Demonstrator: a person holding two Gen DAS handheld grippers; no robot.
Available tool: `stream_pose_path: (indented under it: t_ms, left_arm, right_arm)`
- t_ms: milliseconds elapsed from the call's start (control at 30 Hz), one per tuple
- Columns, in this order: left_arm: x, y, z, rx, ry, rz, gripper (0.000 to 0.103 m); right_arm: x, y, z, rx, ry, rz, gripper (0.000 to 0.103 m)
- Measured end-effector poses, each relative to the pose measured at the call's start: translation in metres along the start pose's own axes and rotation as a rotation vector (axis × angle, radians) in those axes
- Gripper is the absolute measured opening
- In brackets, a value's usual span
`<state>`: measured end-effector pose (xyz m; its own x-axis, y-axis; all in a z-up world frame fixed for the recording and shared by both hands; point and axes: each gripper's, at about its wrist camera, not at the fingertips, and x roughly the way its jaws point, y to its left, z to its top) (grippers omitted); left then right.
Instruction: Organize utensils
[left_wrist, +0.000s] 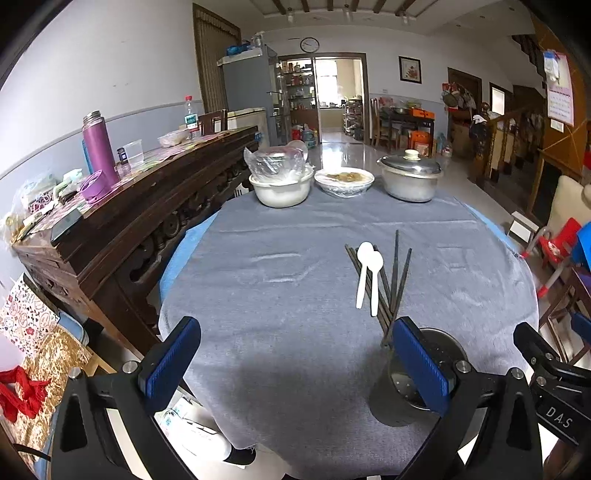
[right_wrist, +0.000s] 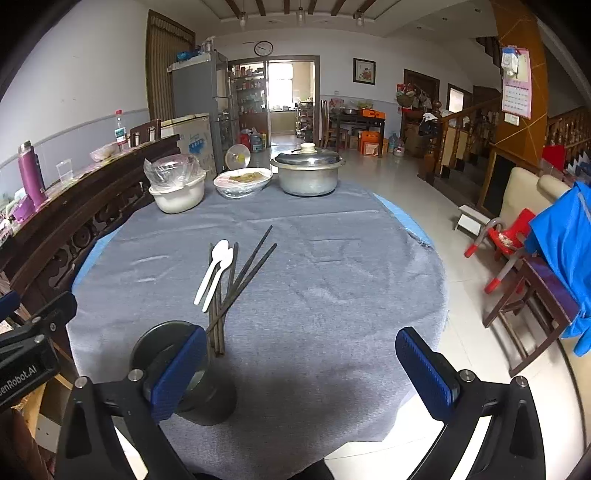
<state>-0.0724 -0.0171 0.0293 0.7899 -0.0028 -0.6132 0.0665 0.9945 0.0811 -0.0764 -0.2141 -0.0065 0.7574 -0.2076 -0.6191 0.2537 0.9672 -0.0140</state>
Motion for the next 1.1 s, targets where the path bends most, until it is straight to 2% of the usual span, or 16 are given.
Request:
stream_pose_path:
  t_ms: [467,1100]
  left_arm:
    - [0.004,-0.012,-0.004,0.026,0.019,-0.001,0.103]
    - [0.02,-0.004,-0.004,0.006,0.047,-0.017,0.103]
  right_arm:
    - [0.002,-0.002,0.001,-0.01,0.003,-0.005,0.103]
    - [0.015,0.009,0.003,-0.032,0.022,-0.018,0.103]
